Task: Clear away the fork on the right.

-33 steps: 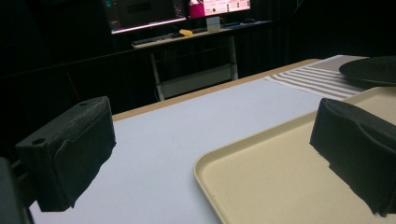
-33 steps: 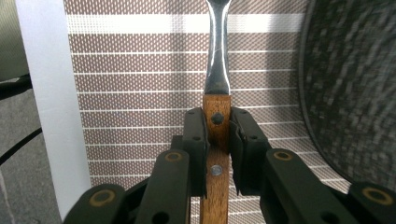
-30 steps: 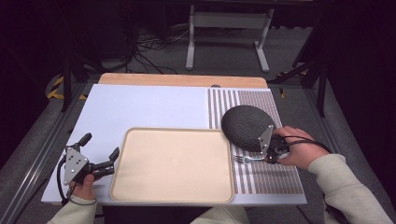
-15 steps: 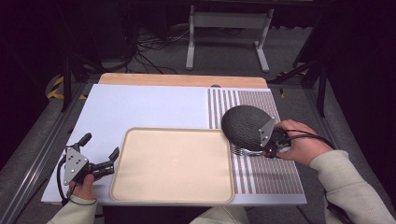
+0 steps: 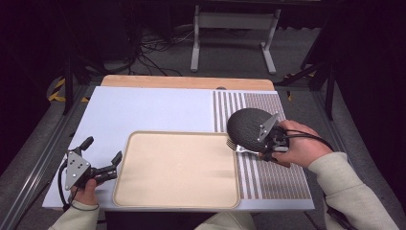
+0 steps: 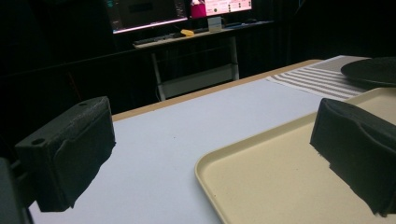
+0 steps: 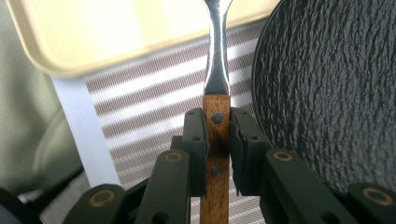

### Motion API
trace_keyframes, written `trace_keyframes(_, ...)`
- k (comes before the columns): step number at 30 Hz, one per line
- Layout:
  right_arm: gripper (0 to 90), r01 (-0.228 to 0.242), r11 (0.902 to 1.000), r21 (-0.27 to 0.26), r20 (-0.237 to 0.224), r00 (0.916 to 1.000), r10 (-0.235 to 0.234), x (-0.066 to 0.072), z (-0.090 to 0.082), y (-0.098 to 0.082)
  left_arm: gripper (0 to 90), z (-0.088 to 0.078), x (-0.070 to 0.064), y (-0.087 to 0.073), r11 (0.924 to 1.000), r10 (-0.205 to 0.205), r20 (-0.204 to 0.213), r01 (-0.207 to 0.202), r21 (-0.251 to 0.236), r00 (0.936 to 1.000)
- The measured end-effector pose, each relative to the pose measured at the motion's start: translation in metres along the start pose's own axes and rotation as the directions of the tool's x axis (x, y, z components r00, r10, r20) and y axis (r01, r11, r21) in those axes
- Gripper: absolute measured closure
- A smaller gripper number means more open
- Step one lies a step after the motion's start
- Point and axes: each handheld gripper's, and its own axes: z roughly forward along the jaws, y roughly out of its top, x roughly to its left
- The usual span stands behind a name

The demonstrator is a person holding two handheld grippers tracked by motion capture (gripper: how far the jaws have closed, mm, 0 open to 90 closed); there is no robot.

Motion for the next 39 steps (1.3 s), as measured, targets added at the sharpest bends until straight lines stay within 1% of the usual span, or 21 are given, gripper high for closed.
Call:
trace_keyframes(1, 77.6, -0.018, 0.9996, -0.021, -0.004, 0.9998, 0.018, 0.001, 0.0, 0.003, 0.4, 0.0, 0.0, 0.0, 1.0, 0.0, -0.001, 0.0, 0.0, 1.0)
trace_keyframes(4, 77.6, -0.033, 0.9988, -0.036, 0.002, 0.9994, 0.033, 0.001, -0.001, 0.007, 0.4, 0.0, 0.0, 0.0, 1.0, 0.0, -0.001, 0.0, 0.0, 1.0)
trace_keyframes(6, 77.6, -0.066, 0.9963, -0.055, 0.002, 0.9978, 0.066, 0.002, -0.001, 0.01, 0.4, 0.0, 0.0, 0.0, 1.0, -0.002, -0.001, 0.002, 0.0, 1.0)
trace_keyframes(8, 77.6, -0.072, 0.9945, -0.076, 0.026, 0.9969, 0.075, 0.003, 0.0, 0.013, 0.4, 0.0, 0.0, 0.0, 1.0, -0.001, -0.001, 0.001, 0.0, 1.0)
trace_keyframes(9, 77.6, -0.072, 0.9945, -0.076, 0.026, 0.9969, 0.075, 0.003, 0.0, 0.013, 0.4, 0.0, 0.0, 0.0, 1.0, -0.001, -0.001, 0.001, 0.0, 1.0)
trace_keyframes(11, 77.6, -0.098, 0.9913, -0.088, 0.02, 0.9947, 0.101, 0.004, 0.001, 0.017, 0.4, 0.0, 0.0, 0.0, 1.0, -0.003, -0.001, 0.003, 0.001, 1.0)
trace_keyframes(12, 77.6, -0.132, 0.9863, -0.1, 0.006, 0.9911, 0.133, 0.005, 0.002, 0.02, 0.4, 0.0, 0.0, 0.0, 1.0, -0.001, -0.001, 0.001, 0.002, 1.0)
trace_keyframes(14, 77.6, -0.142, 0.9843, -0.105, 0.002, 0.9897, 0.143, 0.006, 0.003, 0.021, 0.4, 0.0, 0.0, 0.0, 1.0, 0.0, 0.0, 0.0, 0.003, 1.0)
trace_keyframes(15, 77.6, -0.166, 0.9803, -0.108, -0.003, 0.9861, 0.166, 0.007, 0.004, 0.022, 0.4, 0.0, 0.0, 0.0, 1.0, 0.0, 0.0, 0.0, 0.003, 1.0)
trace_keyframes(17, 77.5, -0.256, 0.9591, -0.12, -0.034, 0.9666, 0.254, 0.01, 0.006, 0.026, 0.4, 0.0, 0.0, 0.0, 1.0, 0.0, 0.0, 0.0, 0.001, 1.0)
trace_keyframes(18, 77.6, -0.27, 0.955, -0.123, -0.038, 0.9628, 0.267, 0.011, 0.006, 0.028, 0.4, 0.0, 0.0, 0.0, 1.0, 0.0, 0.0, 0.0, 0.001, 1.0)
trace_keyframes(19, 77.6, -0.27, 0.955, -0.123, -0.038, 0.9628, 0.267, 0.011, 0.006, 0.028, 0.4, 0.0, 0.0, 0.0, 1.0, -0.001, -0.002, 0.001, 0.001, 1.0)
trace_keyframes(20, 77.6, -0.296, 0.9482, -0.117, -0.046, 0.9553, 0.292, 0.012, 0.007, 0.029, 0.4, 0.0, 0.0, 0.0, 1.0, -0.002, -0.001, 0.002, 0.0, 1.0)
trace_keyframes(22, 77.6, -0.323, 0.9389, -0.119, -0.053, 0.9463, 0.319, 0.014, 0.008, 0.033, 0.4, 0.0, 0.0, 0.0, 1.0, 0.0, -0.002, 0.0, 0.001, 1.0)
trace_keyframes(27, 77.6, -0.364, 0.9213, -0.137, -0.062, 0.9314, 0.359, 0.019, 0.011, 0.04, 0.4, 0.0, 0.0, 0.0, 1.0, 0.001, 0.0, -0.001, 0.0, 1.0)
trace_keyframes(31, 77.6, -0.387, 0.9124, -0.134, -0.07, 0.9221, 0.381, 0.022, 0.014, 0.045, 0.4, 0.0, 0.0, 0.0, 1.0, 0.001, -0.001, -0.001, 0.0, 1.0)
trace_keyframes(34, 77.6, -0.415, 0.9014, -0.124, -0.08, 0.9096, 0.408, 0.025, 0.017, 0.048, 0.4, 0.0, 0.0, 0.0, 1.0, -0.005, 0.001, 0.005, 0.0, 1.0)
trace_keyframes(35, 77.6, -0.415, 0.9014, -0.124, -0.08, 0.9096, 0.408, 0.025, 0.017, 0.048, 0.4, 0.0, 0.0, 0.0, 1.0, -0.005, 0.001, 0.005, 0.0, 1.0)
trace_keyframes(36, 77.6, -0.423, 0.8981, -0.122, -0.085, 0.906, 0.415, 0.026, 0.019, 0.049, 0.4, 0.0, 0.0, 0.0, 1.0, -0.003, 0.001, 0.003, 0.0, 1.0)
trace_keyframes(37, 77.6, -0.436, 0.8917, -0.122, -0.091, 0.8996, 0.427, 0.027, 0.02, 0.051, 0.4, 0.0, 0.0, 0.0, 1.0, -0.003, 0.001, 0.003, 0.0, 1.0)
trace_keyframes(39, 77.6, -0.448, 0.8857, -0.121, -0.097, 0.8933, 0.439, 0.028, 0.022, 0.054, 0.4, 0.0, 0.0, 0.0, 1.0, 0.002, 0.0, -0.002, 0.002, 1.0)
